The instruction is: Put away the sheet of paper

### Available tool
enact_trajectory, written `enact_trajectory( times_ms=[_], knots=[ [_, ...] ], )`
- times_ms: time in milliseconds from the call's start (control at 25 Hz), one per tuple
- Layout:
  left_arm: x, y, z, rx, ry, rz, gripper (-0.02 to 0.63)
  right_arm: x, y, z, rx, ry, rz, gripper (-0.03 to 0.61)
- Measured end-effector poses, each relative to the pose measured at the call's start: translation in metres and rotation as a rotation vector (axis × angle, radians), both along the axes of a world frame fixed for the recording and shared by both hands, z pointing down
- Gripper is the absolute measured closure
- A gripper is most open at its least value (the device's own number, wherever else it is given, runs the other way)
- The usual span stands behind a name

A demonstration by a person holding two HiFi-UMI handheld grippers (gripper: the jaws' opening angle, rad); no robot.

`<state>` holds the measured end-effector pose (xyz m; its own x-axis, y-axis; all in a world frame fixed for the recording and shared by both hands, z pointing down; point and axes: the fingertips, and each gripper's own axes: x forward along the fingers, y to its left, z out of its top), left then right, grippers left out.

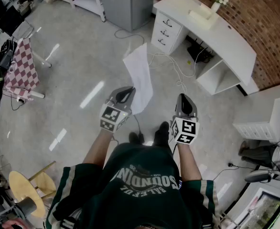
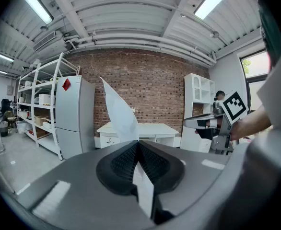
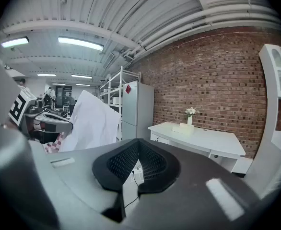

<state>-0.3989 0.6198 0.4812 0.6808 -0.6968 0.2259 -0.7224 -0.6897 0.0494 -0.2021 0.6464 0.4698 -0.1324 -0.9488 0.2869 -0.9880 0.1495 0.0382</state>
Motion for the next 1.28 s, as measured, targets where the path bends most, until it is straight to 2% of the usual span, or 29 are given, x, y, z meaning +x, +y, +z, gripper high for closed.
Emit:
enact_trajectory(
  times_ms=[200,360,640,840,1280],
  knots=[
    [-0.008,-0.002,-0.001,0.003,-0.004,-0.001,0.601,-0.009,0.000,-0.007,0.038,0.002,-0.010,0.578],
    [-0.008,-0.007,0.002,-0.005,0.001,-0.003,0.601,-0.011,0.005,-0.005,0.026,-0.021,-0.024,0.577],
    [0.012,-0.023,0.008,-0.025,-0.005,0.012,0.601,0.009,-0.008,0.000,0.022,-0.019,0.001,0.578],
    [0.027,-0.051,0.010,-0.030,-0.019,0.024,0.601,0.016,-0.041,-0.001,0.035,-0.028,-0.005,0.578],
    [0.064,-0.148,0.002,-0.027,-0.045,0.028,0.601,0.048,-0.145,-0.004,0.022,-0.045,-0.030,0.578]
  ],
)
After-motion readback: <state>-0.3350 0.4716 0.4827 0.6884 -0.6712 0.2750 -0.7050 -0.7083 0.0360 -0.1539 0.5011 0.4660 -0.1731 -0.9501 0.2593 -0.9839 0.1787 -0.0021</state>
